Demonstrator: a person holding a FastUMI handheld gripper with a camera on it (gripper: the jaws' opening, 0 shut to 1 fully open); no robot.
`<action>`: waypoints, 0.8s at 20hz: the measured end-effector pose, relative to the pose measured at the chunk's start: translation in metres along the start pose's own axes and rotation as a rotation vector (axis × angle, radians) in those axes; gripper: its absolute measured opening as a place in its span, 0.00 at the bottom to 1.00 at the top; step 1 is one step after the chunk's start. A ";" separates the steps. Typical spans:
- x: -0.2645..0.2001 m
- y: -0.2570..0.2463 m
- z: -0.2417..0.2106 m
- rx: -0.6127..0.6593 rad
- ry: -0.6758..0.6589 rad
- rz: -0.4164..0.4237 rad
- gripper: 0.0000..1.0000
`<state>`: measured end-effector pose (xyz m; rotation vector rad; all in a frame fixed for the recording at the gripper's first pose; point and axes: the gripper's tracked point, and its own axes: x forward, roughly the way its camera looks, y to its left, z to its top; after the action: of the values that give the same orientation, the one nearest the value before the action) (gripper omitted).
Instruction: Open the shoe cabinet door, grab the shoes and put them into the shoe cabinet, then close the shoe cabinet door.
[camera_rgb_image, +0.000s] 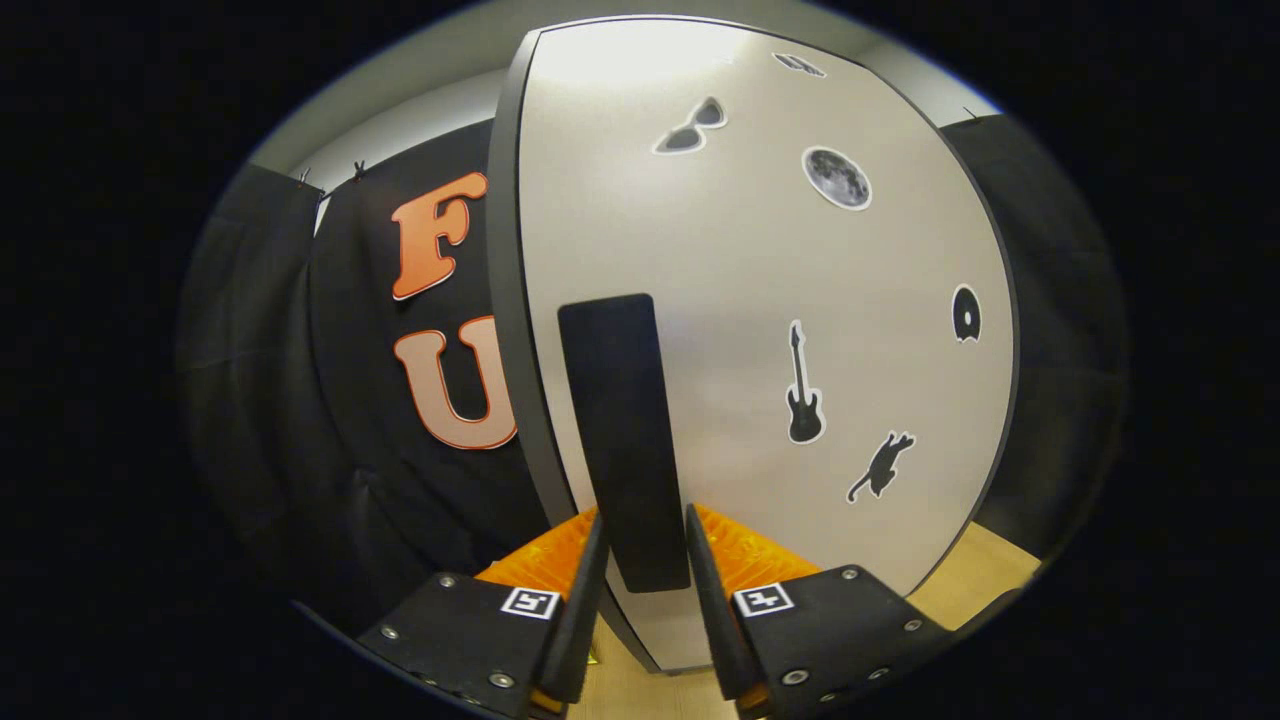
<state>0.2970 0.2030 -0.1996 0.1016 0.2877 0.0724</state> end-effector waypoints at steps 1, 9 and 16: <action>-0.004 0.000 -0.003 -0.035 0.002 0.004 0.41; -0.027 0.000 0.001 -0.120 -0.012 0.076 0.20; -0.070 -0.011 0.005 -0.135 0.003 0.155 0.20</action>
<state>0.2323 0.1855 -0.1763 -0.0106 0.2772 0.2458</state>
